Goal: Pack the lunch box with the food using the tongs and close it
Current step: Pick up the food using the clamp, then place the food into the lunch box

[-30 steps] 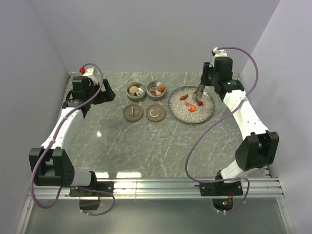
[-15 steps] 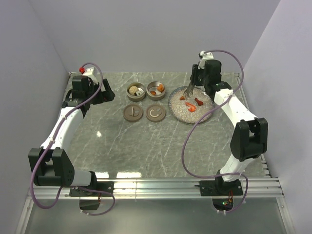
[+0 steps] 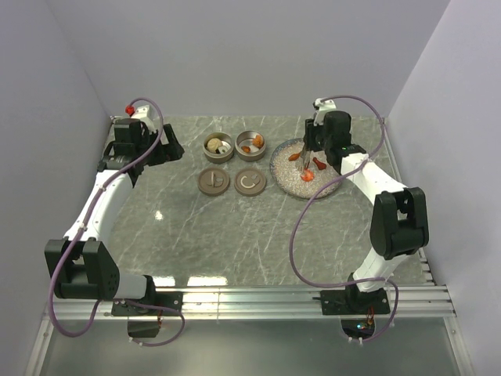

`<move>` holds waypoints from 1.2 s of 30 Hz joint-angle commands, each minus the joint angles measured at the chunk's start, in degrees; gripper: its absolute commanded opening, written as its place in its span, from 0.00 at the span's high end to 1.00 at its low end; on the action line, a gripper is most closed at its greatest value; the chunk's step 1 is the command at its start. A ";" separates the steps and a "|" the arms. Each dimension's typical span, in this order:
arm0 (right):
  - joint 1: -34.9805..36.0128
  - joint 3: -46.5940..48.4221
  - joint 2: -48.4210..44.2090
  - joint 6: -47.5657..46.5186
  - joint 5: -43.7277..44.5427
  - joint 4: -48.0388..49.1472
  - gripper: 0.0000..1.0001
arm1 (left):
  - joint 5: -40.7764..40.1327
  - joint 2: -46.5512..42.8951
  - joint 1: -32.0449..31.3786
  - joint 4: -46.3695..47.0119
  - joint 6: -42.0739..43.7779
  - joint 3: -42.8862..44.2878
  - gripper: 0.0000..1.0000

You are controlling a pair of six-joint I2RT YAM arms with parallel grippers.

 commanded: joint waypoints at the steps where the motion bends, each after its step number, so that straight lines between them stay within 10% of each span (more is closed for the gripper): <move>1: 0.55 -1.65 -1.89 -2.02 0.60 5.45 0.56 | 0.02 0.29 0.18 -0.10 -0.54 2.78 0.01; 14: 4.07 -6.66 -3.91 -6.33 5.08 7.65 0.74 | 0.55 1.17 0.09 -0.10 -1.07 3.48 0.01; 36: 14.79 24.26 4.95 1.49 9.83 1.67 0.76 | 2.39 1.79 0.18 1.74 -0.90 2.61 0.01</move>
